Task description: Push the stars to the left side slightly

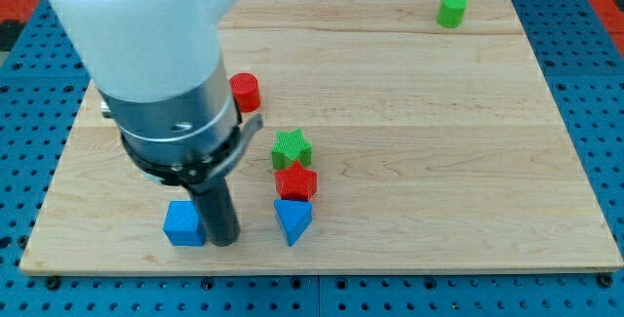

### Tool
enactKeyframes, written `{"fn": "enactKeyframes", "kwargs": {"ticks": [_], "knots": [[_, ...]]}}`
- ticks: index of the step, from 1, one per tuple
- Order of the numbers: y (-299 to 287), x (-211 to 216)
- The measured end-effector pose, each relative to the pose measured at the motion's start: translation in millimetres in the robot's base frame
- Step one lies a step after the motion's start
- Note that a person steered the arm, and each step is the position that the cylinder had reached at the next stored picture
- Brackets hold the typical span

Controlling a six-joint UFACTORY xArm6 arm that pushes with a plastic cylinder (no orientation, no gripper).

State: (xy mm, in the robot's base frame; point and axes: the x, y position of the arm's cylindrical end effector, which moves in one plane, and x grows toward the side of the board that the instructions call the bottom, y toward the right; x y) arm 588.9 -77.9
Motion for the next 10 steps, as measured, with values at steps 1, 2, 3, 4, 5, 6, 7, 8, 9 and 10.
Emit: {"fn": "enactKeyframes", "kwargs": {"ticks": [1, 2, 3, 4, 5, 6, 7, 8, 9, 10], "knots": [[36, 29], [146, 18], [177, -32], [120, -51], [91, -55], [73, -56], [81, -74], [89, -104], [48, -109], [14, -115]]}}
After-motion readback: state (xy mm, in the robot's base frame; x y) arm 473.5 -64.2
